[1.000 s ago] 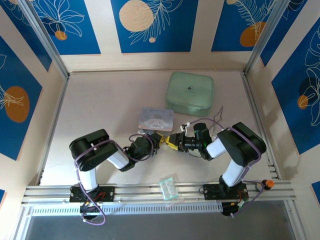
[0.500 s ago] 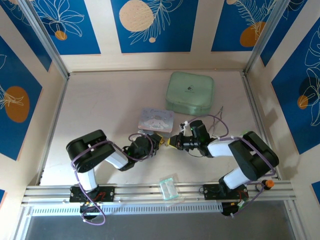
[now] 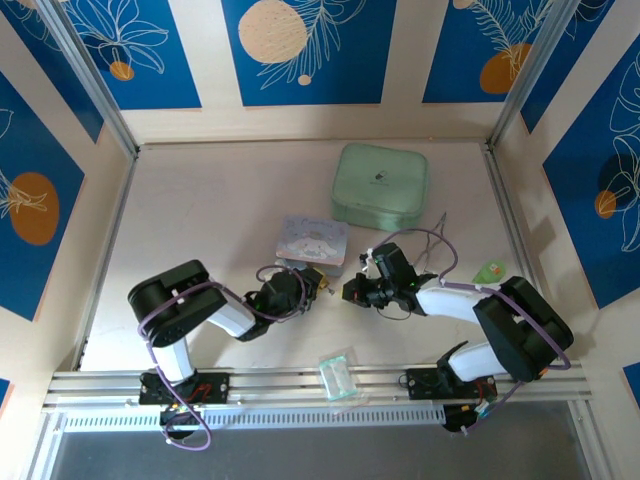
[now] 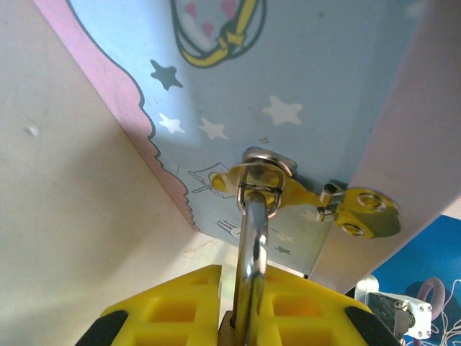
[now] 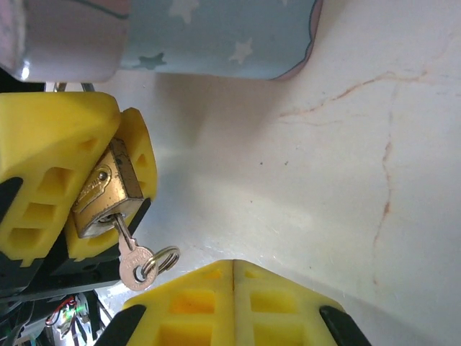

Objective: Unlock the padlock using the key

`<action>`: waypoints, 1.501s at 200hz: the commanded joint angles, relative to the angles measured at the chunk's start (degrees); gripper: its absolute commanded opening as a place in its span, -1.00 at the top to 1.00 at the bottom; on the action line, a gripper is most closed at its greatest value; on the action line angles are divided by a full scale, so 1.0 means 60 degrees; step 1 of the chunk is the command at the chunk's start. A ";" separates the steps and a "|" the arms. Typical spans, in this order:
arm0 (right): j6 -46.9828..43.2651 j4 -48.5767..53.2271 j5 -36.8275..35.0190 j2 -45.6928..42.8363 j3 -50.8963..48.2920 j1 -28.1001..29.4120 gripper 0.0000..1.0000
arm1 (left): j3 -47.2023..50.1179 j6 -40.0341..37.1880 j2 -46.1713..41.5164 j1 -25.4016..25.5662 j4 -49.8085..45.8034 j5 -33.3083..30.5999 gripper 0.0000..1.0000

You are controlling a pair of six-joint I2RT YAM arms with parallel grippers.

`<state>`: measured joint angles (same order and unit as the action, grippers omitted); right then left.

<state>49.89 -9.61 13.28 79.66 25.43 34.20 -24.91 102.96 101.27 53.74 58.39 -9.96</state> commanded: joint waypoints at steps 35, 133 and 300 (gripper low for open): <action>-0.0063 -0.0337 -0.0001 -0.0459 0.0083 0.0543 0.94 | -0.0212 -0.0318 -0.0452 -0.0037 -0.0884 0.0204 1.00; 0.0146 -0.1673 0.0237 0.0751 0.0883 0.0223 0.95 | -0.0419 0.0057 -0.0201 0.0430 -0.0422 0.0615 1.00; -0.4162 0.0384 -0.3190 -0.2051 -0.0095 0.1252 -0.78 | -0.0505 -0.0586 -0.0570 0.0232 -0.2160 0.0528 1.00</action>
<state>34.17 -8.25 0.40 71.11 26.35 40.86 -27.27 101.34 99.13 54.68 49.98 -8.95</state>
